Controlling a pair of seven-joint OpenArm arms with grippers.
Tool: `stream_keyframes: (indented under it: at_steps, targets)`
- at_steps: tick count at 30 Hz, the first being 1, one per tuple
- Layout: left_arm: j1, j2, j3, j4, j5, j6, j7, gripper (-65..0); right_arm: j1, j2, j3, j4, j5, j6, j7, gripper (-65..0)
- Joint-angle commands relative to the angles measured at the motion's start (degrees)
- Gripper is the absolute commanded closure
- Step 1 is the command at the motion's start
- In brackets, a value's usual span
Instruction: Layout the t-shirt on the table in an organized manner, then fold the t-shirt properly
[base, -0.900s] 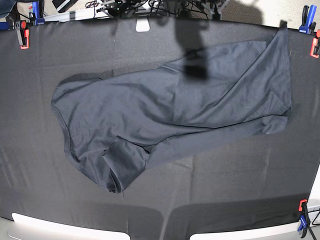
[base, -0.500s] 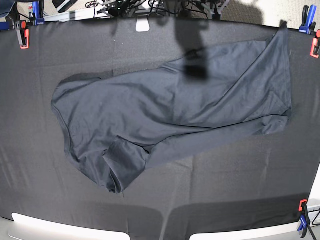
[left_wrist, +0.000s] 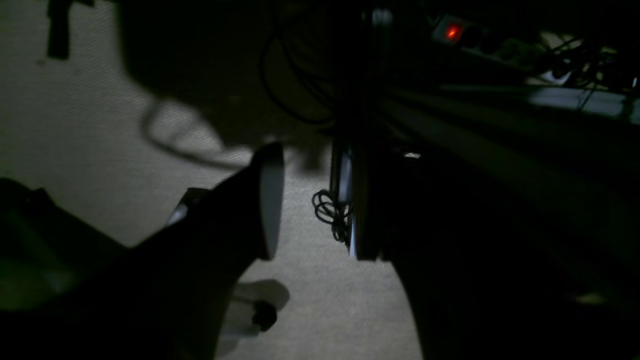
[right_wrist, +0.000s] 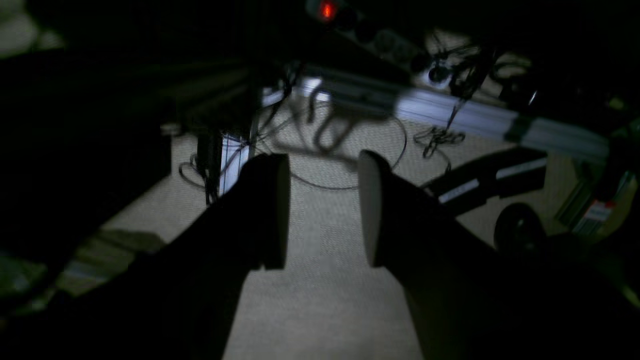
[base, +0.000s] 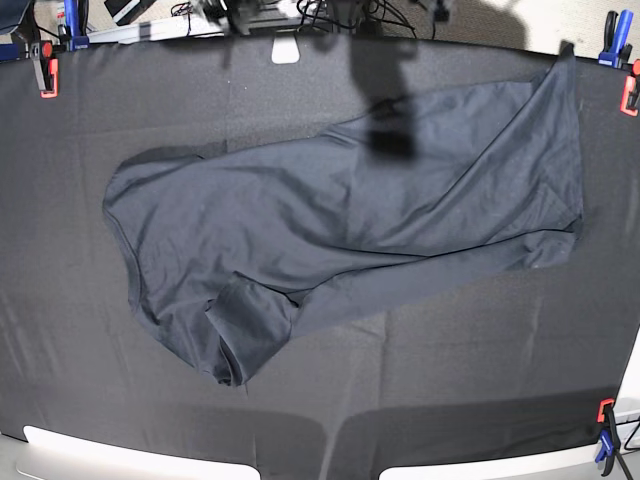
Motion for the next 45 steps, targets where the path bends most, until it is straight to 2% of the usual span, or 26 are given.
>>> stream_keyframes:
  at_steps: [1, 5, 9, 11, 16, 21, 23, 26, 30, 33, 35, 38, 41, 43, 45]
  targets:
    - [1.9, 0.3, 0.1, 1.3, -0.1, -0.4, -0.3, -21.5, -1.5, 0.7, 0.1, 1.8, 0.1, 1.2, 0.3, -22.6]
    - [8.3, 0.3, 0.1, 7.4, -0.2, -1.0, -0.1, -21.5, -9.2, 3.5, 0.1, 11.3, 0.7, 6.0, -0.3, -22.6]
    - [15.8, 0.3, 0.1, 17.4, -3.0, -7.8, -0.1, -21.5, -17.7, 6.9, 0.1, 22.9, 3.9, 8.6, -0.6, -22.6]
    - [19.6, 0.3, 0.1, 23.6, -5.5, -9.1, -0.1, -21.5, -21.7, 8.8, 0.1, 28.7, 7.3, 8.6, -1.3, -22.6]
    - [29.3, -1.4, 0.1, 39.8, -10.2, -9.0, 1.1, -21.5, -31.3, 14.3, 0.1, 44.4, 11.9, 8.6, -4.7, -22.6]
    - [37.2, -6.4, 0.1, 55.3, -15.6, -8.8, 7.0, -21.5, -41.6, 22.5, 0.1, 63.3, 20.7, 9.7, -6.9, -22.6]
    - [39.3, -8.6, 0.1, 61.0, -15.6, -7.6, 9.5, -21.5, -45.4, 25.7, 0.3, 71.1, 21.6, 11.4, -7.9, -22.6]
    - [41.2, -11.1, 0.0, 68.5, -15.6, -4.9, 12.3, -21.5, -50.3, 29.0, 2.2, 81.9, 21.6, 11.6, -8.7, -22.6]
    - [41.1, -13.1, 0.0, 76.4, -15.6, -4.5, 15.2, -21.5, -52.5, 28.6, 7.1, 93.2, 21.7, 11.6, -13.5, -22.6]
    - [40.0, -13.1, -0.2, 81.9, -15.6, -4.5, 15.4, -21.5, -51.9, 28.6, 10.3, 99.4, 21.9, 11.5, -15.6, -22.6]
    - [38.5, -13.1, -0.2, 85.5, -15.6, -4.6, 16.7, -21.5, -51.2, 28.6, 12.9, 102.5, 24.5, 11.5, -16.4, -22.6]
    - [35.0, -13.1, -0.2, 90.3, -15.6, -5.0, 20.8, -21.5, -48.7, 28.5, 16.6, 105.9, 29.3, 11.5, -20.6, -22.6]
    - [30.8, -13.6, -0.2, 93.4, -15.6, -8.3, 23.9, -21.5, -44.9, 28.5, 19.9, 107.9, 32.5, 11.5, -26.8, -22.7]
    - [28.2, -14.9, -0.2, 93.8, -15.6, -10.8, 24.5, -21.5, -42.0, 28.4, 21.6, 108.5, 32.2, 11.3, -30.3, -22.7]
    - [26.1, -16.6, -0.2, 93.8, -15.6, -11.6, 25.0, -21.5, -38.8, 27.7, 22.8, 108.5, 31.0, 11.3, -33.1, -22.8]
